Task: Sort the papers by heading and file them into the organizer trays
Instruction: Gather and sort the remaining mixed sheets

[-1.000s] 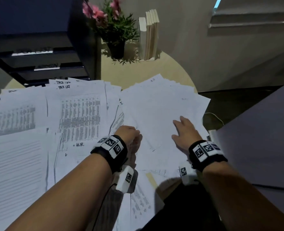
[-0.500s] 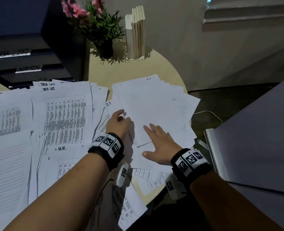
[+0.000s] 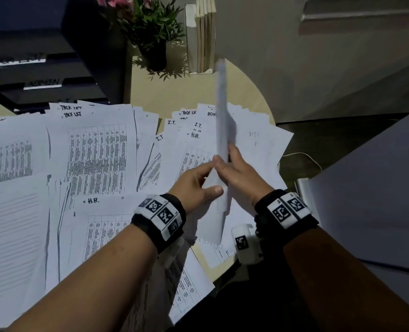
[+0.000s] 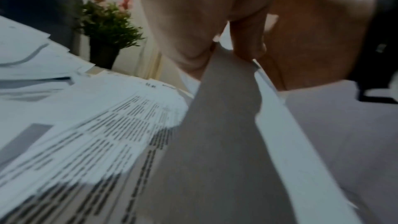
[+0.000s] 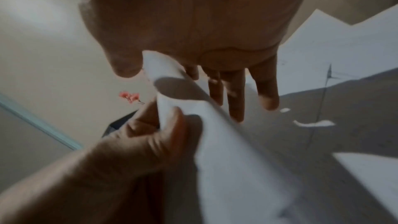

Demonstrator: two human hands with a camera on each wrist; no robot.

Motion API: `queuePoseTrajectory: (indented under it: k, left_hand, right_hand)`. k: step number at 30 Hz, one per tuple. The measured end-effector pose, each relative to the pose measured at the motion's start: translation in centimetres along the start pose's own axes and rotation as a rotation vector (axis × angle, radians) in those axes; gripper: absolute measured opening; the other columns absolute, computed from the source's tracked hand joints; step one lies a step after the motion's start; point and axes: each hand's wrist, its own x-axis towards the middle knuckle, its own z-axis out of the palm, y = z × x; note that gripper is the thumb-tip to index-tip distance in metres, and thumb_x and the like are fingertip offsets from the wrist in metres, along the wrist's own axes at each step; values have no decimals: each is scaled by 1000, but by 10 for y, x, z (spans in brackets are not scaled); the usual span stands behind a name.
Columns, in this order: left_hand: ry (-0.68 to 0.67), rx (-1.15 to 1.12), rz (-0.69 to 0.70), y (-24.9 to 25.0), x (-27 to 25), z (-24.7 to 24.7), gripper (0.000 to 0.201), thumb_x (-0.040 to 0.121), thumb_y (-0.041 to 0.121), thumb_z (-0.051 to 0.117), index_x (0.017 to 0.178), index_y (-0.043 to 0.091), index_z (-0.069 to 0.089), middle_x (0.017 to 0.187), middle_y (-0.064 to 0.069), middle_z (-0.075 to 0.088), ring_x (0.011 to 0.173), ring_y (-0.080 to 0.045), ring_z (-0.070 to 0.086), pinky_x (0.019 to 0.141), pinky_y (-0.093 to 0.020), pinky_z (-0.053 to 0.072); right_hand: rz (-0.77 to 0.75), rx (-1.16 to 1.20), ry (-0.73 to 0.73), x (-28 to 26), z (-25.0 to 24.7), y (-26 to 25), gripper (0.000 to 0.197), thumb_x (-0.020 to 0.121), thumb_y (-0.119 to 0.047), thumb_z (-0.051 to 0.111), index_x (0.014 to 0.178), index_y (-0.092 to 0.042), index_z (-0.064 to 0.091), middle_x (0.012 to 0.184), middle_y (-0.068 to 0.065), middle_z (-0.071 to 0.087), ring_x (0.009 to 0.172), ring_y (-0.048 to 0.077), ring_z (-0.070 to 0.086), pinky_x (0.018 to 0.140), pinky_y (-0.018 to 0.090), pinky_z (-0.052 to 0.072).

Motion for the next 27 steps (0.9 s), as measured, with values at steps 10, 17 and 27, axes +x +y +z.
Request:
queuePoseTrajectory:
  k: [10, 17, 27]
  left_hand:
    - [283, -243, -9, 18, -17, -47, 33, 89, -16, 55, 119, -1, 59, 94, -2, 71, 82, -9, 67, 83, -29, 54]
    - [511, -358, 99, 42, -27, -108, 25, 93, -8, 54, 101, 14, 62, 86, 0, 72, 78, -16, 67, 79, -37, 58]
    - [732, 545, -267, -12, -29, -123, 22, 86, 7, 63, 108, 5, 65, 88, -9, 65, 91, -32, 64, 76, -29, 43]
  right_hand:
    - [-41, 103, 417, 14, -26, 5, 33, 90, -32, 54, 120, -22, 64, 117, 3, 71, 109, 26, 66, 98, 50, 51]
    - [209, -527, 637, -1, -53, 42, 35, 93, -11, 58, 128, -12, 51, 124, 15, 62, 110, 32, 60, 92, 35, 48]
    - [75, -593, 803, -18, -84, 23, 17, 96, -11, 53, 108, -5, 63, 106, 13, 66, 94, 30, 61, 78, 31, 45]
